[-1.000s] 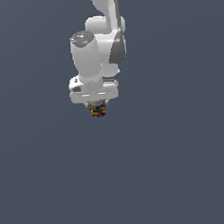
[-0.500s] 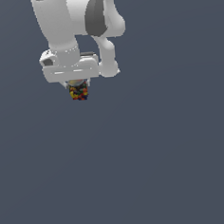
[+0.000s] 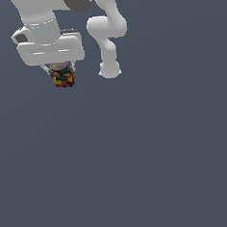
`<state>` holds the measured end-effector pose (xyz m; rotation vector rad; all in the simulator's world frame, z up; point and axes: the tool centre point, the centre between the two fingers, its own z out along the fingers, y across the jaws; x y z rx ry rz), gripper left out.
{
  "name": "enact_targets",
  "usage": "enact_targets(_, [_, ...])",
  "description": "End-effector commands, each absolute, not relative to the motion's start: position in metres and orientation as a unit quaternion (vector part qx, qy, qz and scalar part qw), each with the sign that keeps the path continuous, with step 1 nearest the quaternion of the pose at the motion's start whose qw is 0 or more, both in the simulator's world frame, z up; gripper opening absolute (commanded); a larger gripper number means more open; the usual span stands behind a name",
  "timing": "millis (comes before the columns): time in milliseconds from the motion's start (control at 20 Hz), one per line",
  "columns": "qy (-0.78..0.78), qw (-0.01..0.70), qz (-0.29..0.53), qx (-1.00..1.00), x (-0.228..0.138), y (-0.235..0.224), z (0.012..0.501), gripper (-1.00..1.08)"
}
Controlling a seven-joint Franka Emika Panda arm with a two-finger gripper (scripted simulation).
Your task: Pick up the object and move it to a goal position.
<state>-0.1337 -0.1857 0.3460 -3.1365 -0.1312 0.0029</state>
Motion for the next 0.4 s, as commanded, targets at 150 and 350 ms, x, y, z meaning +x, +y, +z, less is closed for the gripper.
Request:
enact_targets(150, [-0.042,0.0,0.0,-0.999,-0.136,-0.199,0.365,-1.0])
enact_targets(350, [-0.042,0.0,0.0,-0.999,-0.136,-0.201,0.368,-1.0])
